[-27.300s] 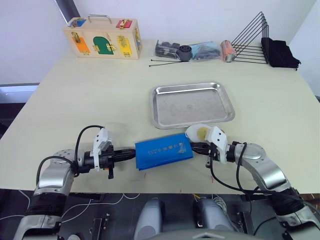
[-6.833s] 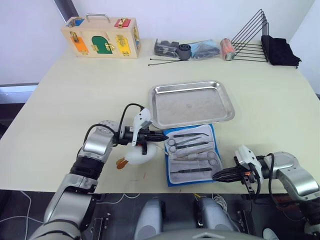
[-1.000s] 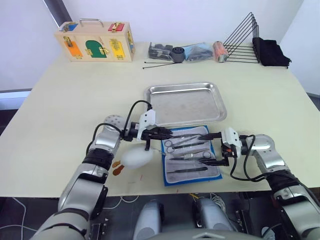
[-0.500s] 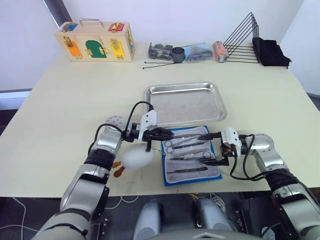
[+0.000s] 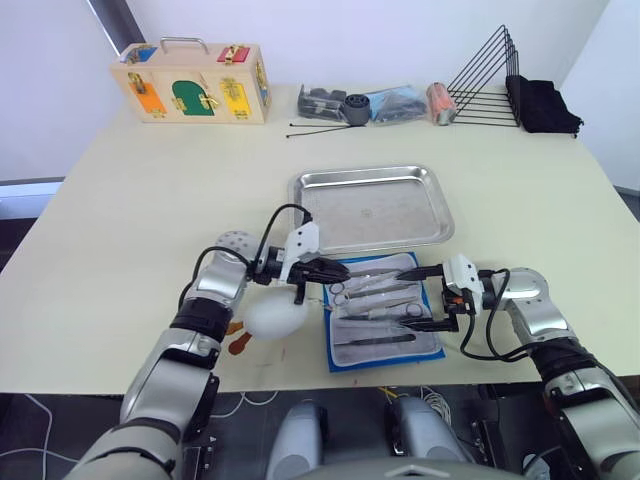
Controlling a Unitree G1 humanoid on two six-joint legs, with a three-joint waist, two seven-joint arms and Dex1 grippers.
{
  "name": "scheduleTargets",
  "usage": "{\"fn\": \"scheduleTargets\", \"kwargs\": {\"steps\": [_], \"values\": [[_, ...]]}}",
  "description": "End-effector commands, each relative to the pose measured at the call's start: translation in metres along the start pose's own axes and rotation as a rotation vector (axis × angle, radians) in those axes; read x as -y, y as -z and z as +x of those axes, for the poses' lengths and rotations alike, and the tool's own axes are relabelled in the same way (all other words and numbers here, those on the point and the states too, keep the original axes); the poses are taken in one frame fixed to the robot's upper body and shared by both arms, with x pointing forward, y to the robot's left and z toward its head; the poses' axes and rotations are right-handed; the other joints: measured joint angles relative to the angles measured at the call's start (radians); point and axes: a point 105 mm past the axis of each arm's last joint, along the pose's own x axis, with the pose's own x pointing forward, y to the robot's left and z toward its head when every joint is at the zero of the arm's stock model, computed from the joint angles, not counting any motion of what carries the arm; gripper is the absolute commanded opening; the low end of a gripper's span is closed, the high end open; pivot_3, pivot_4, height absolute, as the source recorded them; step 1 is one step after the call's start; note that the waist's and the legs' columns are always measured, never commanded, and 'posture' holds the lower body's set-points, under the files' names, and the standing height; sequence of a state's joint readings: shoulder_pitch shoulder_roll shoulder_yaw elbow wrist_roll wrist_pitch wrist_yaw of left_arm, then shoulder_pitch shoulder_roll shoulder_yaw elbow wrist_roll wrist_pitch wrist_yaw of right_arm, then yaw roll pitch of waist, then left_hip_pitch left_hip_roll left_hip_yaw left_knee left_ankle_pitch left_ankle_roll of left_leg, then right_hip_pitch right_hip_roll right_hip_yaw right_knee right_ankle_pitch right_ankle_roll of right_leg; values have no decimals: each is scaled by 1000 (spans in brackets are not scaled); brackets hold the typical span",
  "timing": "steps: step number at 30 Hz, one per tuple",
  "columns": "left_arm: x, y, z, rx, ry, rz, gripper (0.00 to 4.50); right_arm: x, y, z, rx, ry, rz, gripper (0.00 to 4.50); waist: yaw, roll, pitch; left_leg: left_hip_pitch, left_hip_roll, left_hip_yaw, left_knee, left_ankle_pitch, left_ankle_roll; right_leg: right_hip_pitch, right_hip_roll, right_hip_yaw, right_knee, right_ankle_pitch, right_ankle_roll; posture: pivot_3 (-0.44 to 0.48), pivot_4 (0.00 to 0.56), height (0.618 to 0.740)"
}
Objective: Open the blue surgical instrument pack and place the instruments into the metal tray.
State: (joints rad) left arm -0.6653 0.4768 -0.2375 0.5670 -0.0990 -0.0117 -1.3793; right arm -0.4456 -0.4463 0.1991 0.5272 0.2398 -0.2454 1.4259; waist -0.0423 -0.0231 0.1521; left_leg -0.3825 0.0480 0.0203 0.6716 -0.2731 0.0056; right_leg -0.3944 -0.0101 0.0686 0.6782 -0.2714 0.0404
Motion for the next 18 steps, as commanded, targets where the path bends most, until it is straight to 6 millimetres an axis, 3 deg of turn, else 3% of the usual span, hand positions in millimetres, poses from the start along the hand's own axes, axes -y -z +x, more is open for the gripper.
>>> {"fn": "scheduleTargets", "kwargs": {"steps": [1, 18], "values": [[5, 10, 4, -71, 28, -37, 549, -16, 23, 7, -63, -39, 73, 4500, 0, 0, 0, 0, 0, 0, 0, 0, 0, 0, 0, 0, 0, 0, 0, 0, 150, 740], [4, 13, 6, -99, 0, -85, 549, -16, 23, 10, -52, -26, 70, 4500, -1, -1, -2, 2, 0, 0, -1, 0, 0, 1, 0, 0, 0, 0, 0, 0, 150, 740]]}}
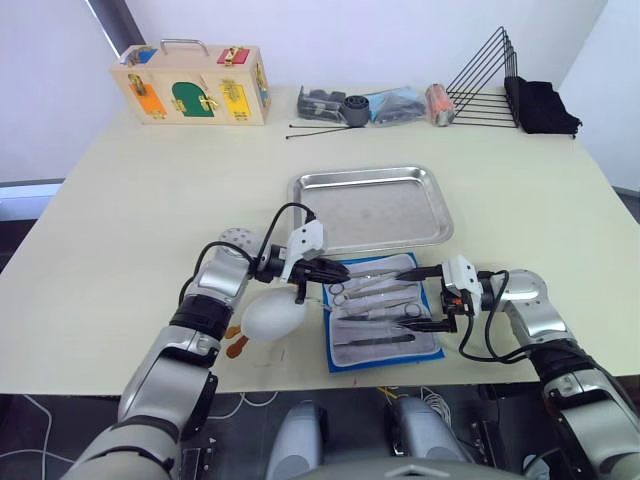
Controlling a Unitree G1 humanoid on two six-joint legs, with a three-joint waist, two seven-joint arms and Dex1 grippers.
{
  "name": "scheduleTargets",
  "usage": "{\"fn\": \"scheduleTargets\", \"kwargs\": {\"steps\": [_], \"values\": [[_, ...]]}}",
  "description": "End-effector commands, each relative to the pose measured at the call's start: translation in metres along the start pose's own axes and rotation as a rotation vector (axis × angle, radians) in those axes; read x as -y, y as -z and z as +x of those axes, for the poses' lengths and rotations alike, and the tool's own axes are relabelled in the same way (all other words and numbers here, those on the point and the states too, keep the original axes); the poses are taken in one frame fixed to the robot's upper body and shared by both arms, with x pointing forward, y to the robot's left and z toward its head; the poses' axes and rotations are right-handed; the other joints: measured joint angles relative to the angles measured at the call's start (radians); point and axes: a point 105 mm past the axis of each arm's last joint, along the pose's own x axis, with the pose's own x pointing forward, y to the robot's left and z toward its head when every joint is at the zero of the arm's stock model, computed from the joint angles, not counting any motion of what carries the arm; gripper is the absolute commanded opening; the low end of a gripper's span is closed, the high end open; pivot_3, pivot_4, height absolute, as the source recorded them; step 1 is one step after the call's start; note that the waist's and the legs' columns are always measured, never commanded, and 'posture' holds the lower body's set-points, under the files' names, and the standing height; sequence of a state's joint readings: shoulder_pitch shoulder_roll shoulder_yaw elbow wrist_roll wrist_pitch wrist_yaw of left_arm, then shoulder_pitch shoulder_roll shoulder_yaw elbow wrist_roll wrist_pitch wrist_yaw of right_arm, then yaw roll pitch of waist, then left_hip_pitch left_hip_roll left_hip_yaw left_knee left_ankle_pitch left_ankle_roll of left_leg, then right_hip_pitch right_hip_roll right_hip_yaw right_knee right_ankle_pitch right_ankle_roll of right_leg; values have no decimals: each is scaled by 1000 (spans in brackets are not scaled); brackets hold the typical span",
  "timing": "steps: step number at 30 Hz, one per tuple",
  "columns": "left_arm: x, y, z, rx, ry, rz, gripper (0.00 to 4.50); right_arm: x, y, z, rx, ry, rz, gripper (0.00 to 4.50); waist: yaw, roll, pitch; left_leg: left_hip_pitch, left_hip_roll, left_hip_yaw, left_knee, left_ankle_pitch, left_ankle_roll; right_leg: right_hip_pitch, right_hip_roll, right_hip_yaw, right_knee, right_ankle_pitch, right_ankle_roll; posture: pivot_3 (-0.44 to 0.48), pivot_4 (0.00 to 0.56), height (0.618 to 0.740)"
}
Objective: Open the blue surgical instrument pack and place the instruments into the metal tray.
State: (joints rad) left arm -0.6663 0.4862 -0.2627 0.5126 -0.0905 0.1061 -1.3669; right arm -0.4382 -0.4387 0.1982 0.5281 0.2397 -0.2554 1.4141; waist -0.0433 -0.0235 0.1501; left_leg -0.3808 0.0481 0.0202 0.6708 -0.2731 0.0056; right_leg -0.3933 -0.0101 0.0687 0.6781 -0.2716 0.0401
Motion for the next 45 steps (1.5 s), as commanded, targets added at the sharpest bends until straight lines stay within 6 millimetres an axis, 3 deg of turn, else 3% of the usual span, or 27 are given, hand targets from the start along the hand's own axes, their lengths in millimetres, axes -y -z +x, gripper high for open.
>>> {"fn": "scheduleTargets", "kwargs": {"steps": [1, 11, 15, 29, 32, 33, 45], "values": [[1, 14, 5, -62, -14, -20, 549, -15, 22, 8, -58, -35, 70, 4500, 0, 0, 0, 0, 0, 0, 0, 0, 0, 0, 0, 0, 0, 0, 0, 0, 150, 740], [4, 17, 6, -74, -4, -37, 549, -14, 21, 9, -48, -27, 71, 4500, 0, 0, -2, 1, 0, 0, 0, 0, 0, 1, 0, 0, 0, 0, 0, 0, 150, 740], [2, 19, 7, -82, -23, -24, 1476, -15, 21, 9, -45, -27, 76, 4500, 0, 0, -3, 1, 0, 0, 0, 0, 0, 1, 0, 0, 0, 0, 0, 0, 150, 740], [7, 19, 9, -74, 14, -51, 1476, -14, 22, 9, -46, -17, 73, 4500, 0, -1, -5, 1, 0, 0, -1, 0, 0, 1, 0, 0, 0, 0, 0, 0, 150, 740], [7, 17, 8, -65, 14, -56, 619, -14, 22, 10, -46, -17, 74, 4500, 0, -1, -5, 1, 0, 0, -1, 0, 0, 1, 0, 0, 0, 0, -1, 0, 150, 740], [7, 17, 8, -65, 15, -56, 107, -15, 22, 10, -45, -19, 75, 4500, 0, -1, -5, 1, 0, 0, -1, 0, 0, 1, 0, 0, 0, 0, -1, 0, 150, 740], [7, 7, 2, -101, 18, -46, 39, -22, 33, 8, -106, -57, 128, 4500, 0, -1, -5, 1, 0, 0, -1, 0, 0, 1, 0, 0, 0, 0, -1, 0, 150, 740]]}}
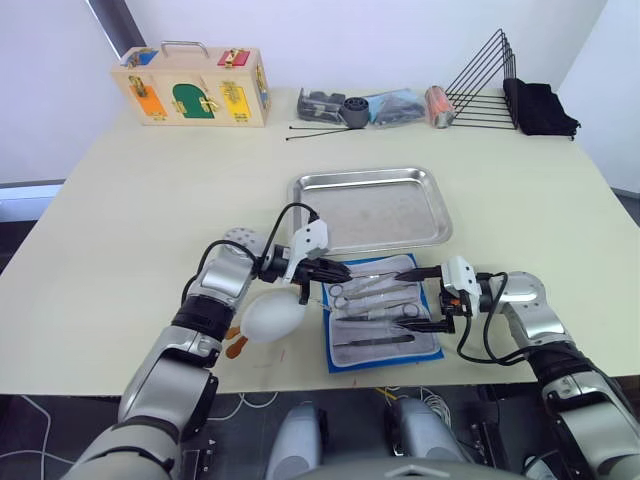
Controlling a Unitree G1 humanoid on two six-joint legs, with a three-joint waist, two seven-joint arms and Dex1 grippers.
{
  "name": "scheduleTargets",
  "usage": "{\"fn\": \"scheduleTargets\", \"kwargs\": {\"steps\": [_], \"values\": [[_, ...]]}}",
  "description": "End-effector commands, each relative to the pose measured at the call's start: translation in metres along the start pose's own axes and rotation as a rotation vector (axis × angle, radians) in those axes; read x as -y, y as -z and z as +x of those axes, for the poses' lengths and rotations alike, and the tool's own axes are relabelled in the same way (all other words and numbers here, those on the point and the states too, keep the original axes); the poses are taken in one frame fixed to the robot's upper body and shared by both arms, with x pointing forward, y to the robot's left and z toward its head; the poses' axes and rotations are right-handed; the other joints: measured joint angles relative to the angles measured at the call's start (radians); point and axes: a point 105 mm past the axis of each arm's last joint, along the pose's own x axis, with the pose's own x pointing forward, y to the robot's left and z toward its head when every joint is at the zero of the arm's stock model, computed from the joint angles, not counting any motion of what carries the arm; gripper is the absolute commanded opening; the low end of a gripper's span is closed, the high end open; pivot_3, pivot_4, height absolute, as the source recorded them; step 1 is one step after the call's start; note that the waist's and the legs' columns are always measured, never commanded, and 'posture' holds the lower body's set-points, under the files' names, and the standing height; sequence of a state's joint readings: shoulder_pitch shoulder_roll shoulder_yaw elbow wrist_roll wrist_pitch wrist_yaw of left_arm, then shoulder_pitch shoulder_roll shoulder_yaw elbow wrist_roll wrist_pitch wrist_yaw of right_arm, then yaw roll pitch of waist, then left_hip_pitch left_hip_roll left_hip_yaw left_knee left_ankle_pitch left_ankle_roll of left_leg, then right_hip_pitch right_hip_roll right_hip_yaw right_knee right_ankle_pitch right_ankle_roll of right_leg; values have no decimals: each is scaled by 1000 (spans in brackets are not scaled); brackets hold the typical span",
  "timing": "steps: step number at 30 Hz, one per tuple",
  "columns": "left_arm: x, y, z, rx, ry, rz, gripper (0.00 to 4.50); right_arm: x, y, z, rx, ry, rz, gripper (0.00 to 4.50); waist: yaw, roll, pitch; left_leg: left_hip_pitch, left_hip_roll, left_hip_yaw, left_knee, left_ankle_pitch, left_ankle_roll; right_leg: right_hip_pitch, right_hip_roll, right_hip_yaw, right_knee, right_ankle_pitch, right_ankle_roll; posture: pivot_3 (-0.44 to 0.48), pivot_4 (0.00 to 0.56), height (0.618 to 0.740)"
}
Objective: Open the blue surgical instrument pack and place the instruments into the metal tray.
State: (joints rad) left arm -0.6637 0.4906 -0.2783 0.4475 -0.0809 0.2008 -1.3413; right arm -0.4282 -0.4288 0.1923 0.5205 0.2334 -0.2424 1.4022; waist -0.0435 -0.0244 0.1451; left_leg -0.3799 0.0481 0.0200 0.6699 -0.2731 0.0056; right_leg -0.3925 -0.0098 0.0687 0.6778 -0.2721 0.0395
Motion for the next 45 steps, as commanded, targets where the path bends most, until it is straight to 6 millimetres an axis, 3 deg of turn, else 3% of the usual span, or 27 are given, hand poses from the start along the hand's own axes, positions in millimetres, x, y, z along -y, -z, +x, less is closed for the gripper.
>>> {"fn": "scheduleTargets", "kwargs": {"steps": [1, 17, 34, 45], "values": [[6, 10, -1, -80, 30, -16, 39, -23, 33, 6, -123, -74, 119, 4500, -1, 0, 0, 0, 0, 0, 0, 0, 0, 0, 0, 0, 0, 0, 0, 0, 150, 740], [1, -5, -12, -121, 6, 43, 39, -28, 42, 4, -194, -89, 163, 4500, -1, 0, 0, 0, 1, 0, -1, 0, 0, 0, 1, 0, 0, 0, -1, 0, 150, 740], [2, -35, -26, -109, 5, 63, 39, -30, 43, 9, -187, -97, 169, 4500, -1, 0, 0, 0, 1, 0, -1, 0, 0, -1, 1, 0, 0, -1, -1, 0, 150, 740], [4, -35, -38, -138, 1, 60, 39, -30, 44, 10, -184, -94, 172, 4500, -2, -1, 1, 0, 2, 0, -1, 0, 0, -1, 2, 0, 0, -1, -1, 0, 150, 740]]}}
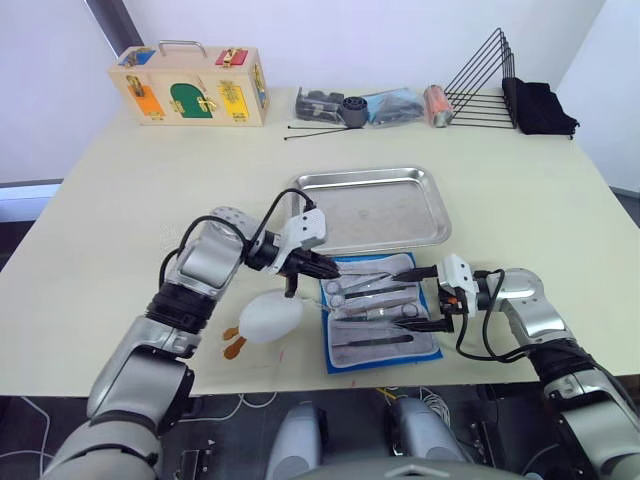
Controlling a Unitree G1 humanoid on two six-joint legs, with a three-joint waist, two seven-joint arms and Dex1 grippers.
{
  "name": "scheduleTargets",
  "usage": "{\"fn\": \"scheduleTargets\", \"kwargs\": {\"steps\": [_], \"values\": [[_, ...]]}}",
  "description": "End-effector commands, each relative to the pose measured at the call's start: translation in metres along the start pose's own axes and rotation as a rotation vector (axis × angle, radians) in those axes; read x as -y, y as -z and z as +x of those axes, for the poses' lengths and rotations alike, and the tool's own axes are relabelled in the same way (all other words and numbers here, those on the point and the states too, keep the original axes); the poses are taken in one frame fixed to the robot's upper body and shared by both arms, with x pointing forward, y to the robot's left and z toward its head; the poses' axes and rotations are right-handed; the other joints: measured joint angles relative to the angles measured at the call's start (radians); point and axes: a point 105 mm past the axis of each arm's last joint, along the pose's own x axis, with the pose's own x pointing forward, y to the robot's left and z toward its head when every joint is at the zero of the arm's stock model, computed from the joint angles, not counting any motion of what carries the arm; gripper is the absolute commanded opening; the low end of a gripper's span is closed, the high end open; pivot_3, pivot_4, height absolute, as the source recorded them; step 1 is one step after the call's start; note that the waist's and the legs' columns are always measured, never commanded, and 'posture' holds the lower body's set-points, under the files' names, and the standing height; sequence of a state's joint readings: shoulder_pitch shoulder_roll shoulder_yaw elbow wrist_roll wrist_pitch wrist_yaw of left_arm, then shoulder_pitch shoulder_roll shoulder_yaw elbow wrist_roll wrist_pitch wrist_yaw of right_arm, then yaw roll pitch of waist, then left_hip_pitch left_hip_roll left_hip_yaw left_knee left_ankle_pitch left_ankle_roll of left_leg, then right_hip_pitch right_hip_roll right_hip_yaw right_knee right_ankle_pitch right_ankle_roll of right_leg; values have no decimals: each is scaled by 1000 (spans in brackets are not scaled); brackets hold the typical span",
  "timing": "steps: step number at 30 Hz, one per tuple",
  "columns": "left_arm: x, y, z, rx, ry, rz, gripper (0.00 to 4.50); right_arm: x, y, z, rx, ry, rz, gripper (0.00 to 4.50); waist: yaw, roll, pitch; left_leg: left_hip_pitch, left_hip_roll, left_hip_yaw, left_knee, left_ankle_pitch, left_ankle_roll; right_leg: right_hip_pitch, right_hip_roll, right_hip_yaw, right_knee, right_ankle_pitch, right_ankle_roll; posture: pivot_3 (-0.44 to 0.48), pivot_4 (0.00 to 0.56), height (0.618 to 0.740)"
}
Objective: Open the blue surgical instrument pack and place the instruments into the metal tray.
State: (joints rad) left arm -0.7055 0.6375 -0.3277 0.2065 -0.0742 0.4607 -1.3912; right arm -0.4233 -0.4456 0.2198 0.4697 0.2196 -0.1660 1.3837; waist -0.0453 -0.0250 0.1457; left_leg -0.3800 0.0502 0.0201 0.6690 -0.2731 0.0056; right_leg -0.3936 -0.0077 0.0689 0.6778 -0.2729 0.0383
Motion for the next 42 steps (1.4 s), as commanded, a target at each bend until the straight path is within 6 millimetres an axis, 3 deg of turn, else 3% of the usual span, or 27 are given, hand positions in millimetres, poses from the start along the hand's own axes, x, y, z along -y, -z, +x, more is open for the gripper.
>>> {"fn": "scheduleTargets", "kwargs": {"steps": [1, 42], "values": [[0, -15, -11, 17, -4, 52, 39, -27, 44, 10, -143, -79, 140, 4500, 0, 0, 0, 0, 0, 0, 0, 0, 0, 0, 0, 0, 0, 0, 0, 0, 150, 740], [20, 11, -59, -71, -65, -15, 39, -27, 44, 18, -120, -81, 138, 4500, -11, -1, 0, 1, 7, -1, -1, 0, 0, -1, 7, 0, 1, -2, -4, 0, 150, 740]]}}
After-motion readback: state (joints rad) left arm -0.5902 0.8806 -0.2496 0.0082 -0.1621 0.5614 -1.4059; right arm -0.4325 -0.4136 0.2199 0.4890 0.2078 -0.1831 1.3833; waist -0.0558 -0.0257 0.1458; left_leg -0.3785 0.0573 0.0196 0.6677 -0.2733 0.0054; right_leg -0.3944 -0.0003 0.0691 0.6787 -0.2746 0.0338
